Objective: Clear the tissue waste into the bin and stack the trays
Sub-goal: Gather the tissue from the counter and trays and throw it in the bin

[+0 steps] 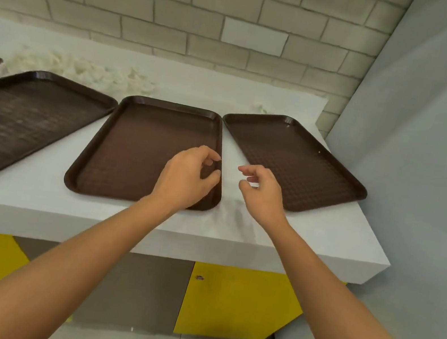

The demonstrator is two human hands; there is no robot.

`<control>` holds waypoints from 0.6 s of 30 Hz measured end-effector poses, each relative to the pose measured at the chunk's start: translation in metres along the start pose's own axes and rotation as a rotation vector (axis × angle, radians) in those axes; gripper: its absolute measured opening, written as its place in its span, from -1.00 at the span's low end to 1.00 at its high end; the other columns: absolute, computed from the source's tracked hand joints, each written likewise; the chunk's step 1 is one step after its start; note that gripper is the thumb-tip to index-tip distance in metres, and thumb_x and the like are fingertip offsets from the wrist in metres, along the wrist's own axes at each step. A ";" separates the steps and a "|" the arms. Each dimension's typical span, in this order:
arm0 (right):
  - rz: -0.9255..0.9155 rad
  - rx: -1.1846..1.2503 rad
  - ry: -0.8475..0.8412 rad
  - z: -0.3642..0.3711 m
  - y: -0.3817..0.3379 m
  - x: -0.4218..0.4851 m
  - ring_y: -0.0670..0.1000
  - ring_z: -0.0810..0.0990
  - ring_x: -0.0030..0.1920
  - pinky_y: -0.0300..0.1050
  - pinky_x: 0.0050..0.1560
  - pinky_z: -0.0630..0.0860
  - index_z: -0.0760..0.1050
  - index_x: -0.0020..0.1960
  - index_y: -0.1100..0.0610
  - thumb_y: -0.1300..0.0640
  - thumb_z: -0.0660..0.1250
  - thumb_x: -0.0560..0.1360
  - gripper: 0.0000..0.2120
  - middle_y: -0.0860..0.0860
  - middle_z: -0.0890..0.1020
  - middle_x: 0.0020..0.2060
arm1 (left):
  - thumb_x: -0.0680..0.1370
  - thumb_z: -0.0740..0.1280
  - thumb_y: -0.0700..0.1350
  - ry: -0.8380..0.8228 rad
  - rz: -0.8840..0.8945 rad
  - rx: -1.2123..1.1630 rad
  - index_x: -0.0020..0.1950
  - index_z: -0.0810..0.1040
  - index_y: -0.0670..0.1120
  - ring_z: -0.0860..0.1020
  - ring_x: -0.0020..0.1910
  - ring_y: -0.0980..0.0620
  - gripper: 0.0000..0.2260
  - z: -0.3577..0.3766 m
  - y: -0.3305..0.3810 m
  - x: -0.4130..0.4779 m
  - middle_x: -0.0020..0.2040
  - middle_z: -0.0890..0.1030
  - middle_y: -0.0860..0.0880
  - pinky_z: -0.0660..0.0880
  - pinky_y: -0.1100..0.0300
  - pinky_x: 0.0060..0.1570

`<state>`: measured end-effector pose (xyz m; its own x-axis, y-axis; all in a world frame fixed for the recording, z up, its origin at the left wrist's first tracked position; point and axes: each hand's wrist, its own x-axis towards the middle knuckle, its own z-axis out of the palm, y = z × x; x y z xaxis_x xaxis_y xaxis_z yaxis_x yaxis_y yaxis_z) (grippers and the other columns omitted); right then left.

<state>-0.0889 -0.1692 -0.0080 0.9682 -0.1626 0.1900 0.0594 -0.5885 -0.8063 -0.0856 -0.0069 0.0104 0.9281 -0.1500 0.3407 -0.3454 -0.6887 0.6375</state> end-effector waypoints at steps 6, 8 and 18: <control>0.057 0.007 0.055 0.018 -0.003 0.050 -0.12 0.47 0.08 -0.30 0.07 0.40 0.50 0.18 0.04 0.21 0.27 0.53 -0.75 -0.06 0.48 0.12 | 0.51 0.34 -0.04 -0.015 0.027 -0.017 0.20 0.50 0.00 0.51 0.02 0.13 -0.73 -0.004 -0.026 0.061 0.07 0.58 0.05 0.41 0.29 -0.02; 0.078 -0.004 0.068 0.024 0.002 0.065 -0.09 0.49 0.10 -0.29 0.09 0.43 0.50 0.18 0.04 0.21 0.28 0.52 -0.76 -0.05 0.49 0.13 | 0.51 0.34 -0.03 -0.030 0.023 -0.024 0.20 0.49 0.01 0.51 0.03 0.13 -0.73 0.001 -0.035 0.079 0.08 0.57 0.06 0.41 0.28 -0.02; 0.080 -0.034 0.069 0.032 0.034 0.174 -0.09 0.49 0.07 -0.29 0.06 0.39 0.48 0.22 0.09 0.17 0.28 0.53 -0.73 0.01 0.51 0.15 | 0.50 0.35 -0.03 -0.101 0.013 -0.026 0.23 0.47 0.00 0.47 0.00 0.14 -0.69 0.047 -0.072 0.182 0.10 0.55 0.04 0.45 0.21 0.03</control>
<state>0.0892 -0.1918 -0.0201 0.9504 -0.2638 0.1646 -0.0273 -0.5981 -0.8010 0.1151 -0.0183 -0.0061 0.9323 -0.2307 0.2787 -0.3600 -0.6676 0.6517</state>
